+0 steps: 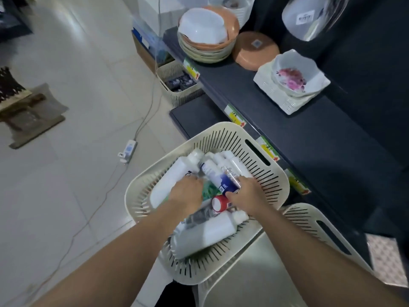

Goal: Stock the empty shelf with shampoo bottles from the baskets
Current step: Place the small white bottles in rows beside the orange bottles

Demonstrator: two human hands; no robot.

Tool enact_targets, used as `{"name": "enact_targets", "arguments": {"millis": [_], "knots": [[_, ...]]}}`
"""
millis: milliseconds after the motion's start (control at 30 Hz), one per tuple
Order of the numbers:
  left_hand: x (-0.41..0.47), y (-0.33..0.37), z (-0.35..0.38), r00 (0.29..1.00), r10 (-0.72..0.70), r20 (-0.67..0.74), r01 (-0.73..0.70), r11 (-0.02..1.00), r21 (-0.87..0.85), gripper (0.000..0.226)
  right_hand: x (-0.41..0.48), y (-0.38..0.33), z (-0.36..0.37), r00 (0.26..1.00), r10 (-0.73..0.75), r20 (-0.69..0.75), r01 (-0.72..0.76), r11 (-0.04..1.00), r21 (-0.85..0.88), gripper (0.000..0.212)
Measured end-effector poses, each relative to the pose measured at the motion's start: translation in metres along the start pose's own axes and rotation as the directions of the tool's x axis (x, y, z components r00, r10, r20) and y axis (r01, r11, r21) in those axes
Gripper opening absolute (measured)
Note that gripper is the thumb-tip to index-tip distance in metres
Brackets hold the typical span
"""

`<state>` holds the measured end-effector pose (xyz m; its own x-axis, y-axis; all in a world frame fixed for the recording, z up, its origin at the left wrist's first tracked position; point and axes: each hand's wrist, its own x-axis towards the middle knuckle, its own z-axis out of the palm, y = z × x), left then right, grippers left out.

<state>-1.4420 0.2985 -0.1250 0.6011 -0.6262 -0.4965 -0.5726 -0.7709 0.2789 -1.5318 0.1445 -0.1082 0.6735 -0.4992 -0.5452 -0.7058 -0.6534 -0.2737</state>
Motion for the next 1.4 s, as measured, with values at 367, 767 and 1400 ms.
{"name": "enact_targets", "arguments": {"millis": [367, 767, 1400], "knots": [[0.061, 0.038, 0.017, 0.956, -0.259, 0.135, 0.263, 0.557, -0.788, 0.063, 0.054, 0.016, 0.021, 0.970, 0.225, 0.091, -0.242, 0.923, 0.299, 0.039], [0.046, 0.022, 0.018, 0.883, -0.117, 0.454, 0.414, -0.261, -0.872, 0.046, 0.040, 0.012, 0.015, 0.821, 0.132, 0.555, -0.571, 0.162, 0.805, 0.029], [-0.047, 0.058, -0.027, 0.967, 0.104, 0.234, 0.252, -0.237, -0.938, 0.039, -0.058, 0.014, -0.038, 0.983, -0.029, 0.179, -0.181, -0.173, 0.968, 0.049]]}}
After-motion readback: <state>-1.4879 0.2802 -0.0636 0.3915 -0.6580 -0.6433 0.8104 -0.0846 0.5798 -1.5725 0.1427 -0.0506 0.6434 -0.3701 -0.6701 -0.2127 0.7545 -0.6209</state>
